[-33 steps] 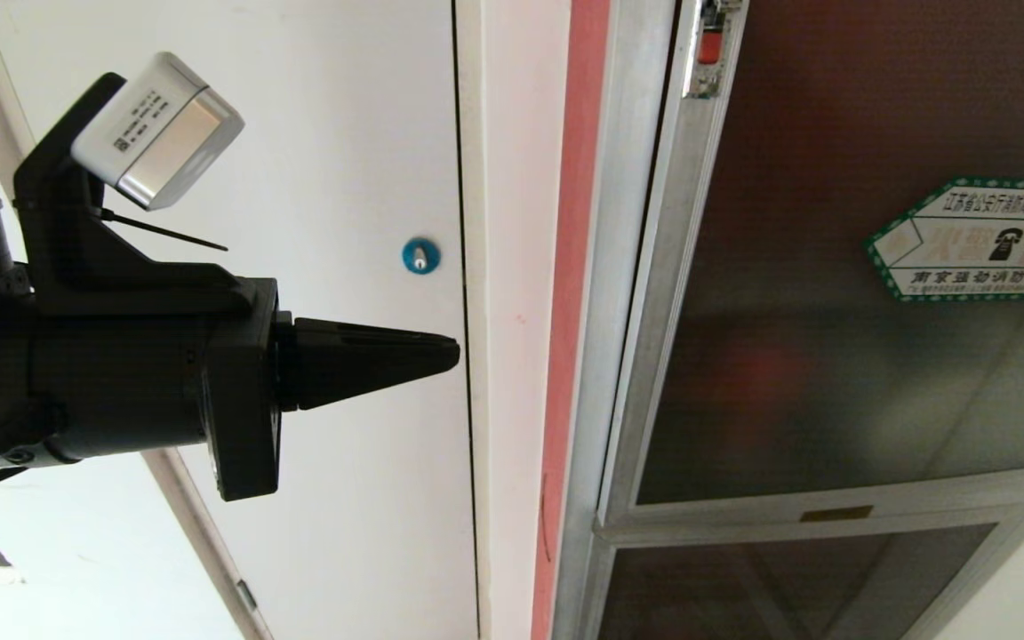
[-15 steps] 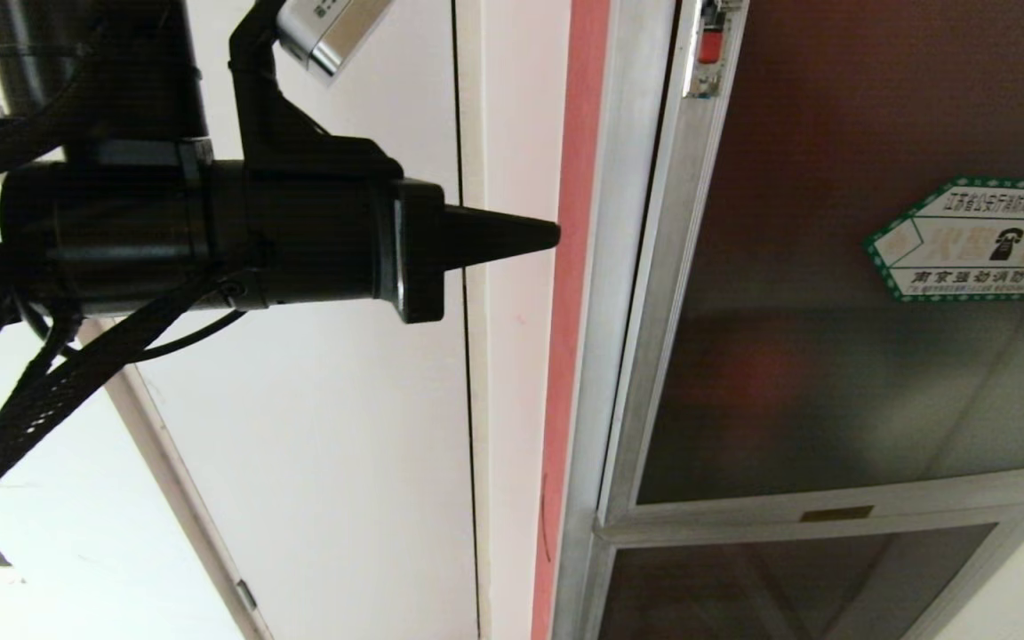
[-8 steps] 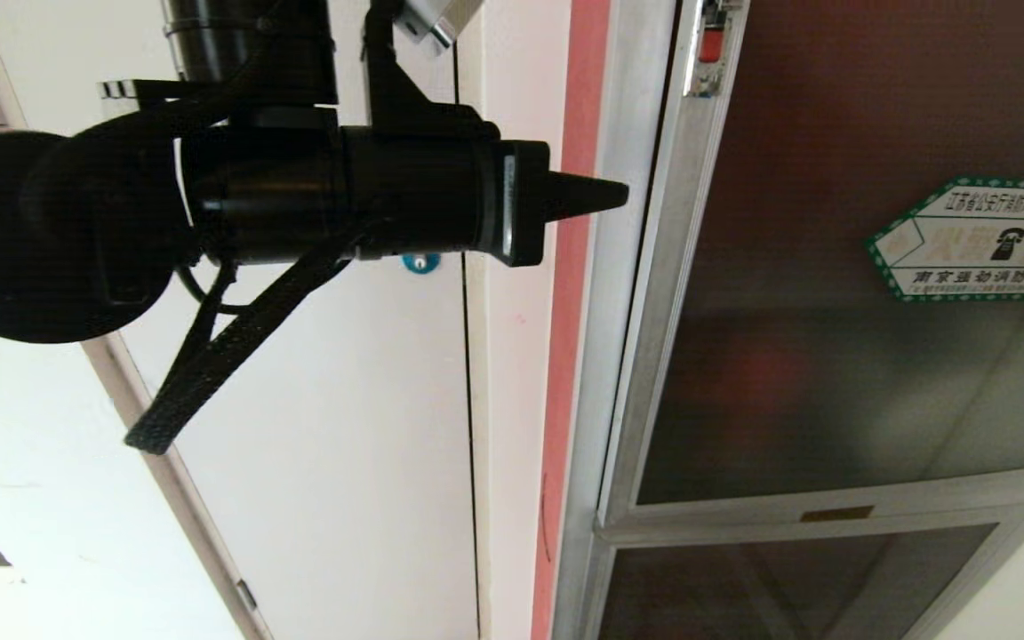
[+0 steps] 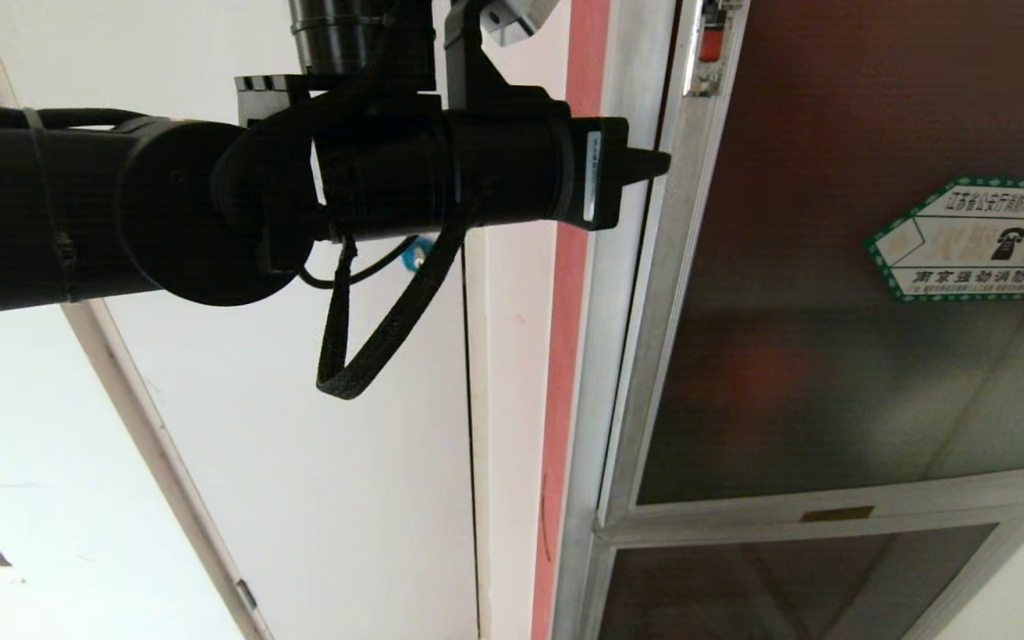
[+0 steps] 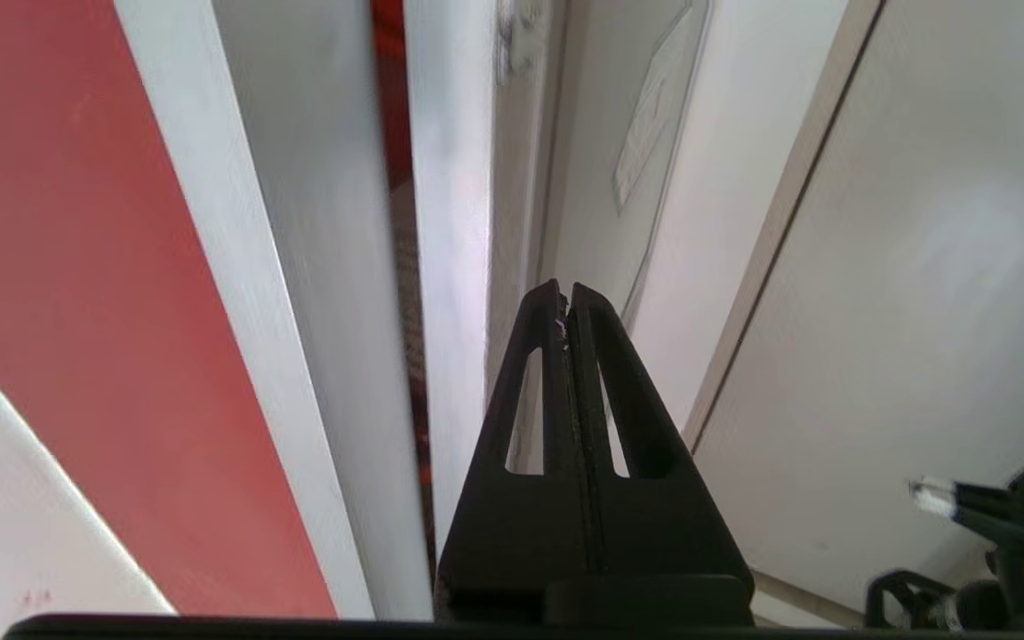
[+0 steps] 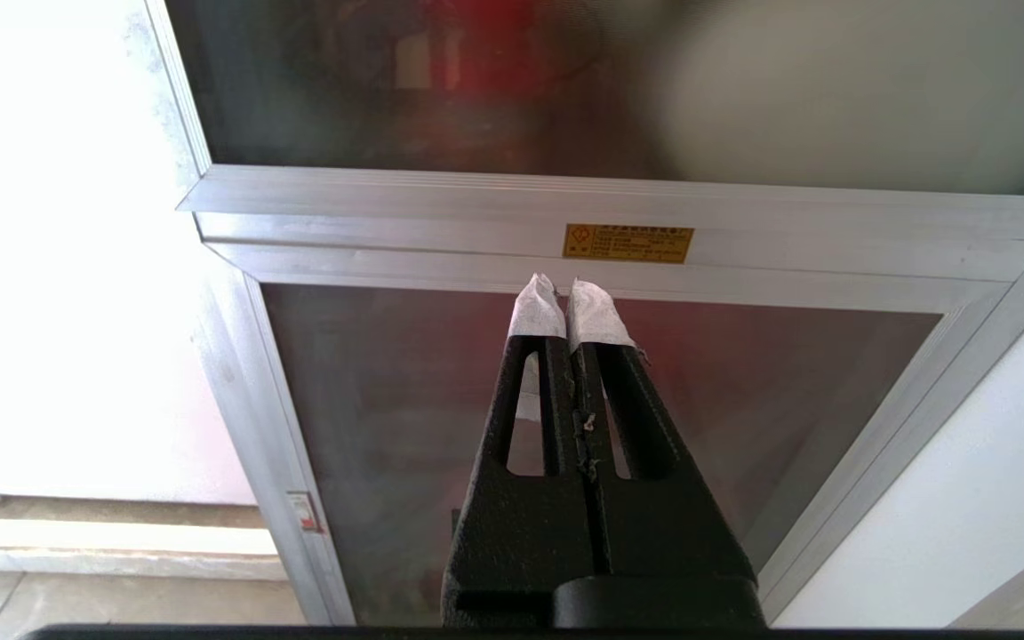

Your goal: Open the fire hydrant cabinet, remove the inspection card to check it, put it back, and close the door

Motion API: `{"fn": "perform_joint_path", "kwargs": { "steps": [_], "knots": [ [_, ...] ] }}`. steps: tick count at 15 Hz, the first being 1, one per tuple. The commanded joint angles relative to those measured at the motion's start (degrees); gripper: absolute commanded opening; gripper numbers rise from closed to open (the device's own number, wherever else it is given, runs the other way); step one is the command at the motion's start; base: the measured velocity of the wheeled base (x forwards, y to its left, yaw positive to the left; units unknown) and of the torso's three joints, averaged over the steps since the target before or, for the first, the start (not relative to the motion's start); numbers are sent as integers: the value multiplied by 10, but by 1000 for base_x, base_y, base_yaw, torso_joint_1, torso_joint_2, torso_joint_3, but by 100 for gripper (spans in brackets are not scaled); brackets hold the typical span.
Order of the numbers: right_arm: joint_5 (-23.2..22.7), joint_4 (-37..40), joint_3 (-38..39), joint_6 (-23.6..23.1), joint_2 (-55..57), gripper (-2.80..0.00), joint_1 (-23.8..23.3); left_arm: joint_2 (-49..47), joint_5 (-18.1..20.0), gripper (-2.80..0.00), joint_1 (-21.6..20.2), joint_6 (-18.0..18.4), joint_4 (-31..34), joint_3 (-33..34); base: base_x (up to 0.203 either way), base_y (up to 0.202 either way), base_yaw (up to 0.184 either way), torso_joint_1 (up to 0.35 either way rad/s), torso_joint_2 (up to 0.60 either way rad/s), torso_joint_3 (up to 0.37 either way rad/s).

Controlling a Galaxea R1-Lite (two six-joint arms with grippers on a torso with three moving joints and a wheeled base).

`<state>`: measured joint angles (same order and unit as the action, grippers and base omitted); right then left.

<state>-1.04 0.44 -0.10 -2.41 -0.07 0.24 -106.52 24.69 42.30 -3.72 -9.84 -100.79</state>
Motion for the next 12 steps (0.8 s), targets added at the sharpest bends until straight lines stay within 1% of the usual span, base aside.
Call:
{"fn": "perform_joint_path", "kwargs": {
  "steps": [1,5,7,12],
  "knots": [
    [0,0,0,0,0,-280,0,-19,-1,-280,1,-1,0,-24,0,0,0,0,0,0],
    [0,0,0,0,0,-280,0,-22,-6,-280,0,0,0,-33,0,0,0,0,0,0],
    [0,0,0,0,0,-280,0,-22,-27,-280,0,0,0,-33,0,0,0,0,0,0],
    [0,0,0,0,0,-280,0,-23,-29,-280,-3,1,-1,-34,0,0,0,0,0,0]
  ]
}}
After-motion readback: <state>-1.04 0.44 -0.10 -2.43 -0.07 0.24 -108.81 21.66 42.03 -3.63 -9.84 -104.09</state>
